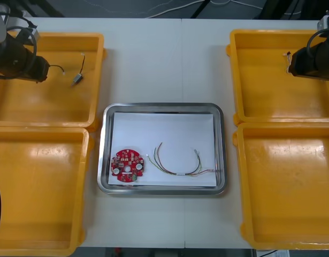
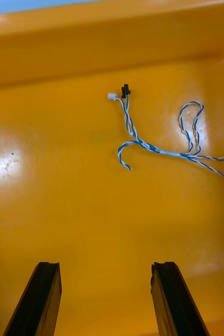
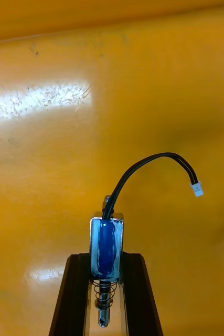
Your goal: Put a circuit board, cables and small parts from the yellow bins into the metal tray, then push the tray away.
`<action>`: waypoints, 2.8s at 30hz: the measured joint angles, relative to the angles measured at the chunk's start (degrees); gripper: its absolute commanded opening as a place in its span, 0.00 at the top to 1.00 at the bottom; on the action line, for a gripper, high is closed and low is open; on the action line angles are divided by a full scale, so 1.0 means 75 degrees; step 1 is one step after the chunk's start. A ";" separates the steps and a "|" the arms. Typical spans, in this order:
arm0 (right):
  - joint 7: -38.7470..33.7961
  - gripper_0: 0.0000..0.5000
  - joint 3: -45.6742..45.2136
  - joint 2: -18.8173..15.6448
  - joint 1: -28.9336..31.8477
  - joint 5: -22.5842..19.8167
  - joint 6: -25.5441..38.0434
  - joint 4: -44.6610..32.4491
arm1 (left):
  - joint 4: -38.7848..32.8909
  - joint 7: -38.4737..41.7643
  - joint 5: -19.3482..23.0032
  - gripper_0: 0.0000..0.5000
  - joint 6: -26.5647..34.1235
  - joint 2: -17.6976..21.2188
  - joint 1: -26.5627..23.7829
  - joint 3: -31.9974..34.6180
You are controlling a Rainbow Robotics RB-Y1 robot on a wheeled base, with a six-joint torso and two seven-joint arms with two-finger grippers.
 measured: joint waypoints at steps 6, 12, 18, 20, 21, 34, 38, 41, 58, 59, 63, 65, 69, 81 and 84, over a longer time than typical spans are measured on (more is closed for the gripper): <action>0.0000 0.00 0.0034 0.0001 -0.0309 0.0244 -0.0554 0.0755 | -0.0931 0.0000 -0.0010 1.00 0.0716 0.0008 0.0182 0.0039; -0.0003 0.00 0.0042 0.0079 -0.0566 0.0781 -0.1329 0.1661 | -0.1806 0.0002 -0.0034 1.00 0.1478 0.0008 0.0464 0.0123; -0.0013 0.00 0.0042 0.0372 -0.0902 0.1296 -0.2276 0.2643 | -0.3087 0.0137 -0.0087 1.00 0.2466 0.0010 0.0876 0.0166; -0.0027 0.00 0.0042 0.0477 -0.0964 0.1380 -0.2589 0.2861 | -0.3507 0.0317 -0.0088 1.00 0.2764 0.0010 0.1007 0.0166; -0.0046 0.00 0.0042 0.0526 -0.0979 0.1421 -0.2727 0.2937 | -0.3706 0.0438 -0.0088 1.00 0.2897 0.0010 0.1076 0.0166; -0.0453 0.00 0.0030 0.1183 -0.1005 0.2281 -0.3750 0.3362 | -0.5956 0.2804 0.0163 1.00 0.4059 0.0010 0.1821 0.0143; -0.0501 0.00 0.0002 0.1307 -0.1007 0.2477 -0.4252 0.3706 | -0.6445 0.2865 0.0383 1.00 0.4080 0.0010 0.1958 -0.0022; -0.0501 0.00 -0.0044 0.1361 -0.1008 0.2528 -0.4633 0.3958 | -0.6772 0.3375 0.0477 1.00 0.4080 0.0010 0.2029 -0.0284; -0.0543 0.00 -0.0070 0.1596 -0.1015 0.2532 -0.5178 0.4575 | -0.7891 0.7054 0.0521 1.00 0.4081 -0.0056 0.2041 -0.1728; -0.0544 0.00 -0.0070 0.1607 -0.1015 0.2532 -0.5198 0.4626 | -0.7930 0.7055 0.0505 1.00 0.4081 -0.0061 0.2041 -0.1823; -0.0544 0.00 -0.0071 0.1651 -0.1015 0.2532 -0.5205 0.4703 | -0.8000 0.7061 0.0437 1.00 0.4004 -0.0106 0.2041 -0.2267; -0.0545 0.00 -0.0071 0.1661 -0.1015 0.2532 -0.5211 0.4731 | -0.8009 0.7067 0.0411 1.00 0.3870 -0.0138 0.2041 -0.2499; -0.0548 0.98 -0.0072 0.1679 -0.1018 0.2531 -0.5236 0.4787 | -0.8028 0.7126 0.0347 1.00 0.3665 -0.0208 0.2041 -0.2890; -0.0552 1.00 -0.0118 0.1681 -0.1051 0.2496 -0.5174 0.4788 | -0.8045 0.7524 0.0002 1.00 0.3322 -0.0328 0.2041 -0.3905; -0.0552 1.00 -0.0179 0.1681 -0.1150 0.2495 -0.4488 0.4683 | -0.8045 0.7524 -0.0077 1.00 0.3223 -0.0330 0.2041 -0.4146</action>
